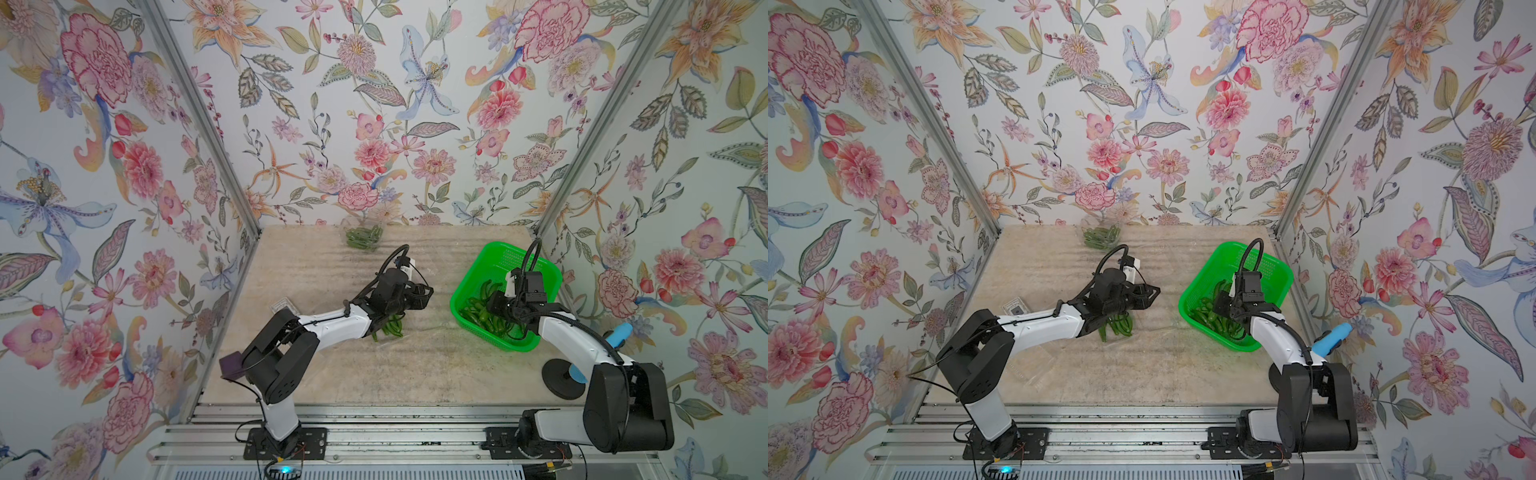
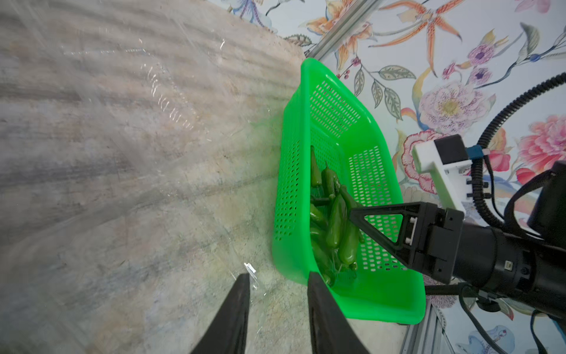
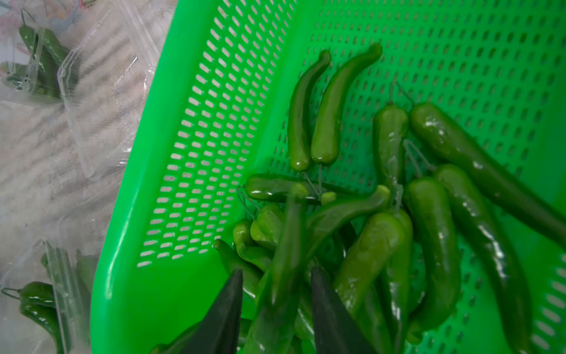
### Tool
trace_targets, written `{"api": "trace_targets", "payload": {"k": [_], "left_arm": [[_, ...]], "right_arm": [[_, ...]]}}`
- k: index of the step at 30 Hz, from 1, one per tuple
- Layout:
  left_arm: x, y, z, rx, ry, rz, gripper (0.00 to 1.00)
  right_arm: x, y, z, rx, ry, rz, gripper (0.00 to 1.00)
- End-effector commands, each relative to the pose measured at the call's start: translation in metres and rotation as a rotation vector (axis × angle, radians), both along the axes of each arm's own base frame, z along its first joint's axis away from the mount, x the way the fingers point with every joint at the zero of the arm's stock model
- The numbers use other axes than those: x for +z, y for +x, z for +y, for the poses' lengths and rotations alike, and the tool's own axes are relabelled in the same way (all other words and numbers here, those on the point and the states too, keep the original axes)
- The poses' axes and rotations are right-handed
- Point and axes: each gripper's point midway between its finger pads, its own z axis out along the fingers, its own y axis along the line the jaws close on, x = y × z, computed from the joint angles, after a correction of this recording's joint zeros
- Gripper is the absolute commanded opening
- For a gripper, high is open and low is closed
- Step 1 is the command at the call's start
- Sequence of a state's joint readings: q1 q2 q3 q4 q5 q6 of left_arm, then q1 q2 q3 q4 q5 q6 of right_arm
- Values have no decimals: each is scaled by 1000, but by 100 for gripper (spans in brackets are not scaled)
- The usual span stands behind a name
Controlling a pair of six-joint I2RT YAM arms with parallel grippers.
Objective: Take small green peppers out of containers
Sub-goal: Place the green pepper in the basket, then pick up the green pepper from the packing box.
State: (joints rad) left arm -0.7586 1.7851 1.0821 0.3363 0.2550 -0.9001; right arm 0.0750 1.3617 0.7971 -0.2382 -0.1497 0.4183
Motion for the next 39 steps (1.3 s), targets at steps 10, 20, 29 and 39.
{"api": "trace_targets", "payload": {"k": [10,20,29,39], "left_arm": [[32,1,116,237,38,-66,40],[7,-6,183,362,29,-16,40],[-12,-9,192,365,30,13,41],[-14,-9,201,372,29,13,40]], "right_arm": [[80,-2,122,374,-31,-186,51],[28,-8,267,603,-25,-63,39],[-11,-4,307,633,-39,4,40],[-40,7,315,599,-200,21,44]]}}
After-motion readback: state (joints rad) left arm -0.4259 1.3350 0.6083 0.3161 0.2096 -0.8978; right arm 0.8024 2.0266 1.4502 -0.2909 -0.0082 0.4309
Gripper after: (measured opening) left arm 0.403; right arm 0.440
